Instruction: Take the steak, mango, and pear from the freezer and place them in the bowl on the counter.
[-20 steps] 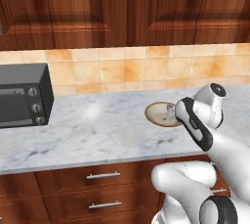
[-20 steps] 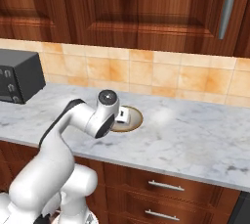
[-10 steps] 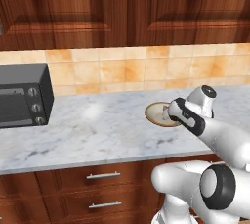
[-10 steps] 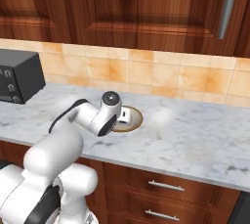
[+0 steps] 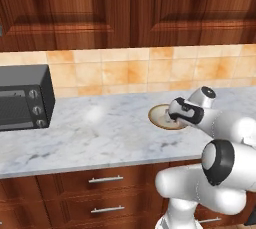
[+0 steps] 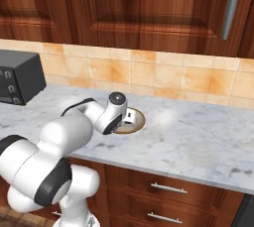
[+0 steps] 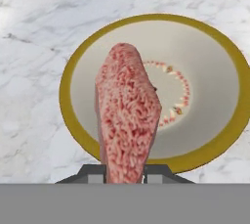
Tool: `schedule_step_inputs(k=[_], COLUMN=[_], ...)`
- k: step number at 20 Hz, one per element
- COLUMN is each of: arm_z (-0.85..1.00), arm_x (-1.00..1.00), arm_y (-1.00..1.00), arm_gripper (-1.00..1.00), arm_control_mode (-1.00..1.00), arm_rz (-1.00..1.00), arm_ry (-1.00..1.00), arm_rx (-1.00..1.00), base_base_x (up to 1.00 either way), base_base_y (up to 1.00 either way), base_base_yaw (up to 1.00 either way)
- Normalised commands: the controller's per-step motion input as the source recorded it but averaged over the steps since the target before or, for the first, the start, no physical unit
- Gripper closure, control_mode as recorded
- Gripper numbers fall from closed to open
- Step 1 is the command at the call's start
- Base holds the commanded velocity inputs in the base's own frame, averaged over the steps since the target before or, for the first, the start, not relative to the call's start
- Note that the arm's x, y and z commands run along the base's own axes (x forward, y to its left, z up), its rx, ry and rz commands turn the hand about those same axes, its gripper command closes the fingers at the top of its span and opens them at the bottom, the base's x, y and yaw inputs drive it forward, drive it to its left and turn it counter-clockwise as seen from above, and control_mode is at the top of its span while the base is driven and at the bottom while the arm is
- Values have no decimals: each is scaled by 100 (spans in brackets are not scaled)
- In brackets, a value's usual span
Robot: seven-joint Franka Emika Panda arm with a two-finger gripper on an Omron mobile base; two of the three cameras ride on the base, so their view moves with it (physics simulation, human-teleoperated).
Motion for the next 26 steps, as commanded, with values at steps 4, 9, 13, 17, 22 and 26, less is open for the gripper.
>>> schedule_step_inputs(k=[4, 9, 13, 17, 22, 26], arm_z=[-24, -27, -31, -18, -3, -1], arm_x=[19, 4, 11, 21, 30, 31], arm_y=[-3, 0, 0, 0, 0, 0], arm_gripper=[100, 100, 100, 100, 100, -100], arm_control_mode=[-100, -100, -100, -100, -100, -100], arm_rz=[0, 0, 0, 0, 0, 0], arm_ry=[0, 0, 0, 0, 0, 0], arm_rx=[0, 0, 0, 0, 0, 0], base_base_x=[0, 0, 0, 0, 0, 0], base_base_y=[0, 0, 0, 0, 0, 0], base_base_yaw=[0, 0, 0, 0, 0, 0])
